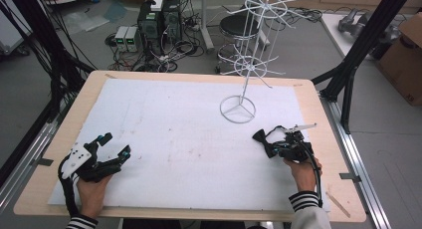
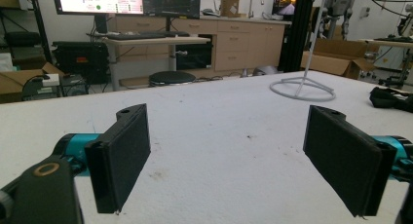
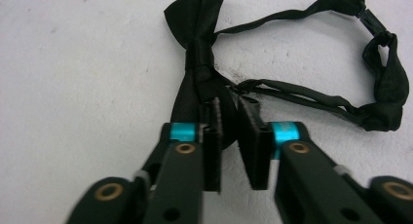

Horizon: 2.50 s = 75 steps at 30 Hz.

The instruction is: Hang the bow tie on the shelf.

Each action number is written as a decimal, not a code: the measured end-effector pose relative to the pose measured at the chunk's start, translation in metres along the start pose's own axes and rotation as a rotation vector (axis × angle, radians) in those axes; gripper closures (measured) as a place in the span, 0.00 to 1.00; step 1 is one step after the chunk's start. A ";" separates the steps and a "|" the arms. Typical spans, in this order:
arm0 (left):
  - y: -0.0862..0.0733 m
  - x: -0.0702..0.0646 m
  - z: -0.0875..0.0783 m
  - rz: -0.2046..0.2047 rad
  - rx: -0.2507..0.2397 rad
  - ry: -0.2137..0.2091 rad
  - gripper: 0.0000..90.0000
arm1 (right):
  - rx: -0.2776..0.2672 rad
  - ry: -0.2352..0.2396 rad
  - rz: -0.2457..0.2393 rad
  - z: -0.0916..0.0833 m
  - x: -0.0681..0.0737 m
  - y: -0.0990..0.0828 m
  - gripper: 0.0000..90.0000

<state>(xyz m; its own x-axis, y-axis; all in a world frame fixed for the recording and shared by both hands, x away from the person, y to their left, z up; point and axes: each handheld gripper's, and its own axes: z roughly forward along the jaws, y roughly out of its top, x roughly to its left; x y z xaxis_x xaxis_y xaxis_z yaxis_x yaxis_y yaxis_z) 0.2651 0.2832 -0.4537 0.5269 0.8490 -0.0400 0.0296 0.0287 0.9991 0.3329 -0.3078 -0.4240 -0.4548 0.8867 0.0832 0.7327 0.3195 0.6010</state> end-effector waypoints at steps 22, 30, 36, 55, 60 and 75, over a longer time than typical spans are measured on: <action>0.000 0.000 0.000 0.002 0.001 -0.002 0.20 | -0.240 0.058 -0.045 -0.020 0.013 -0.003 0.96; 0.000 0.000 0.000 0.006 0.003 -0.002 0.20 | -0.381 0.009 -0.068 -0.034 0.018 -0.003 0.96; 0.000 0.000 0.000 0.006 0.003 -0.002 0.20 | -0.471 -0.016 -0.083 -0.042 0.021 -0.004 0.96; 0.000 0.000 0.000 0.005 0.004 -0.001 0.20 | -0.672 -0.116 -0.108 -0.075 0.032 0.013 0.96; 0.000 0.000 0.000 0.005 0.004 -0.001 0.20 | -0.739 -0.139 -0.127 -0.083 0.037 0.019 0.96; 0.000 -0.001 0.000 0.006 0.003 -0.001 0.20 | -0.814 -0.175 -0.162 -0.088 0.049 0.031 0.96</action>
<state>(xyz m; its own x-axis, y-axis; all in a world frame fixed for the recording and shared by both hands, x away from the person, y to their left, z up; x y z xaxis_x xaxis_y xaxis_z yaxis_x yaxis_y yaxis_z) 0.2649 0.2827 -0.4536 0.5276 0.8488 -0.0340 0.0291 0.0220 0.9993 0.2893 -0.2840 -0.3315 -0.3886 0.9112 -0.1371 0.0418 0.1661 0.9852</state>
